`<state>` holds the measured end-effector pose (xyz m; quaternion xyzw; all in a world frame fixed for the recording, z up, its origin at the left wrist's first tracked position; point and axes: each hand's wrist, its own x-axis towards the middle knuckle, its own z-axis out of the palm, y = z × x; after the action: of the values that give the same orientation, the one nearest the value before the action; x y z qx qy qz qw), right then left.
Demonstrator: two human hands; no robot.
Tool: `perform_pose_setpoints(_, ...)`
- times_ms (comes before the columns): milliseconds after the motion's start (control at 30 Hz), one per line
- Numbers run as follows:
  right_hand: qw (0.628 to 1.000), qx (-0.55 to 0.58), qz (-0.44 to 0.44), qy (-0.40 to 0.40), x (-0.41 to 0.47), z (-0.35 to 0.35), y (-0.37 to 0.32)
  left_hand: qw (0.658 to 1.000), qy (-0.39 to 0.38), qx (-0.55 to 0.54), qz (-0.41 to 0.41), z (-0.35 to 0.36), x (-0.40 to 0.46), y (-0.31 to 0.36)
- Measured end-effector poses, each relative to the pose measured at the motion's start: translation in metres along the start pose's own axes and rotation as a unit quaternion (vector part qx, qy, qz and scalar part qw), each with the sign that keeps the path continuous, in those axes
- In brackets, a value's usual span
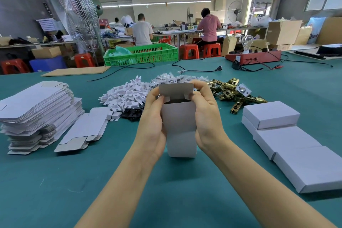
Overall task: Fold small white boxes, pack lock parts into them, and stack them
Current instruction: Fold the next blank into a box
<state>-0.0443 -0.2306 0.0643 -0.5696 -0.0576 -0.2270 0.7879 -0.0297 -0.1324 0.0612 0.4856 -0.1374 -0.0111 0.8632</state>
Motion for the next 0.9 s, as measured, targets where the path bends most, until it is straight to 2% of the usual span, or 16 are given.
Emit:
perform_pose_setpoints(233,0.999,0.034,0.024,-0.005,0.0,-0.001,0.001,0.999,-0.02,-0.026,-0.036,0.001,-0.008,0.006)
perform_pose_setpoints(333,0.998,0.039,0.041,-0.003,0.001,-0.004,0.001,0.999,-0.041,-0.017,-0.026,0.003,-0.011,0.007)
perform_pose_setpoints(467,0.995,0.069,0.065,-0.018,0.001,-0.006,-0.001,0.999,-0.012,0.006,-0.032,0.002,-0.009,0.005)
perform_pose_setpoints(733,0.998,-0.055,-0.004,-0.011,-0.001,-0.005,-0.001,0.997,-0.001,0.073,0.028,-0.001,-0.004,-0.002)
perform_pose_setpoints(900,0.997,-0.073,-0.014,-0.017,-0.002,-0.005,-0.001,0.985,0.017,0.165,0.053,-0.004,-0.004,-0.007)
